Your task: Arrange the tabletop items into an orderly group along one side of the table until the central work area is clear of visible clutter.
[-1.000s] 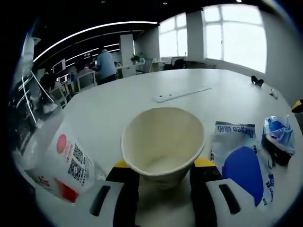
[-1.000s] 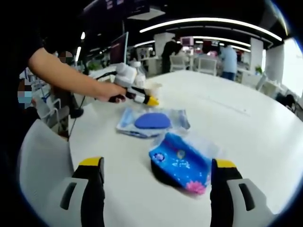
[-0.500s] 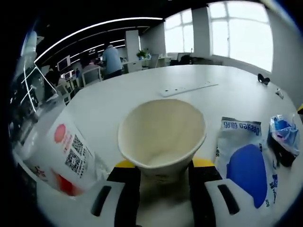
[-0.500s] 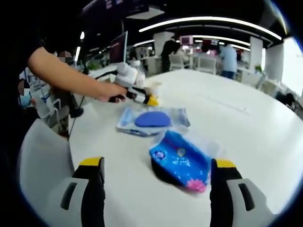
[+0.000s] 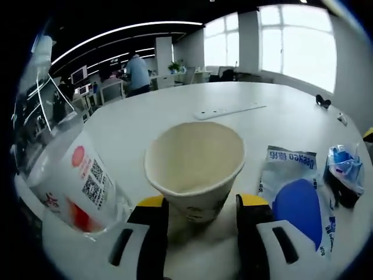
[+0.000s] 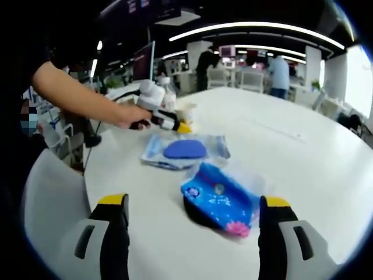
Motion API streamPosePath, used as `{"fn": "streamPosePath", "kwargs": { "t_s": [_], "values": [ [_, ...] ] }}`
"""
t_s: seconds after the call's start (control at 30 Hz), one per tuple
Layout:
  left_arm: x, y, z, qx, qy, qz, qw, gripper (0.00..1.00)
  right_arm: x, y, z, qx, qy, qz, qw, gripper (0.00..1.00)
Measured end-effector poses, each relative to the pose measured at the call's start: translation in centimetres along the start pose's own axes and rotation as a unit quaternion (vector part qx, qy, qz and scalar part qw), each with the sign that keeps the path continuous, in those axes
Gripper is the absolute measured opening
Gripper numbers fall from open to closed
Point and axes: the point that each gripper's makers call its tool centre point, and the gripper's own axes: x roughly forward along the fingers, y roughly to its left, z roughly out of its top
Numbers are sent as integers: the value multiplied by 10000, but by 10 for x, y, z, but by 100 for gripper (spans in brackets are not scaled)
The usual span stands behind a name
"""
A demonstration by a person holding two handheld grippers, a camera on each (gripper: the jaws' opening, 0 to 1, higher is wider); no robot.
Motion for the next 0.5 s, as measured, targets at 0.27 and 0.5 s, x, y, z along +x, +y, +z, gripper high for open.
{"fn": "streamPosePath", "kwargs": {
  "t_s": [0.27,0.5],
  "values": [
    [-4,-1,0,-22,-11,-31,10000,47,-4,1,0,-18,-11,-16,10000,90],
    [-10,-4,-2,-23,27,-36,10000,50,-8,0,2,-4,-39,-63,10000,90]
  ]
}}
